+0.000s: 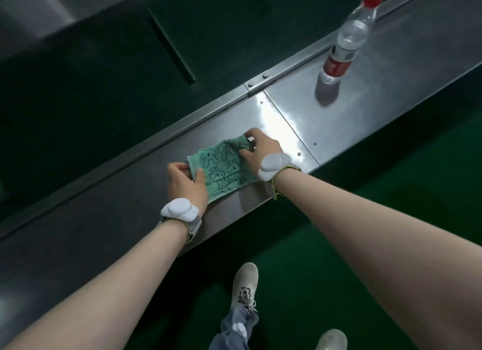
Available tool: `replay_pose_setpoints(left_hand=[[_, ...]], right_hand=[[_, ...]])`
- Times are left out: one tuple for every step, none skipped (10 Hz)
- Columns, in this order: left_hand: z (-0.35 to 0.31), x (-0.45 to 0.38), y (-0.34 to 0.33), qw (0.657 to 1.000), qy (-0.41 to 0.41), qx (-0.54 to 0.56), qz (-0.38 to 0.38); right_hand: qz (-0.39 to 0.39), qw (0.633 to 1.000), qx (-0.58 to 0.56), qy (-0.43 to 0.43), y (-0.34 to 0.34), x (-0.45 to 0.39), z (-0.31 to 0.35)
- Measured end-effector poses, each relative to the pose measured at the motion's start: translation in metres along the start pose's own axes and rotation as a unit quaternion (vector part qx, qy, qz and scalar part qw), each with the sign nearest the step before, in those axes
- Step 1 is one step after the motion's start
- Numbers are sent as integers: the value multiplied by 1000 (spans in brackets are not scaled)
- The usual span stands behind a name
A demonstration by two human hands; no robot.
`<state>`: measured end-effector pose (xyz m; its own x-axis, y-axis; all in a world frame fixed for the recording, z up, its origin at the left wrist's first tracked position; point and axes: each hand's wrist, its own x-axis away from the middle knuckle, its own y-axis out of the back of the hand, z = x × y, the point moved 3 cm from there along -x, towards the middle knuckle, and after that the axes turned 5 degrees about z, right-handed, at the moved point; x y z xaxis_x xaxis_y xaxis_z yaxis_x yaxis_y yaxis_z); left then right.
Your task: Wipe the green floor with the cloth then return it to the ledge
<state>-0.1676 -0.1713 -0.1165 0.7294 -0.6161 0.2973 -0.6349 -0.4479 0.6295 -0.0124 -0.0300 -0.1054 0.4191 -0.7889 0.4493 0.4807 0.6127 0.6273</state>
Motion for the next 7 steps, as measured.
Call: replay_pose_setpoints(left_hand=[[26,-16,8,999,-9,-35,16],[48,-24,13,997,0,-62,44],[60,-23,21,994,-6,-82,76],[62,-9,38,992,-10,-99,80],[31,1,56,989,-30,-115,83],[-49,-9,68,988,-86,-106,74],[-135,-1,81,980,-137,-123,77]], right_hand=[[21,999,43,7,-28,-19,2],[-7,997,80,14,-43,-29,-5],[-36,989,142,15,-45,-19,-6],[-36,980,198,0,-31,1,-9],[-23,972,235,-7,3,23,-1],[-18,972,236,-2,56,36,29],[-30,982,185,2,110,58,54]])
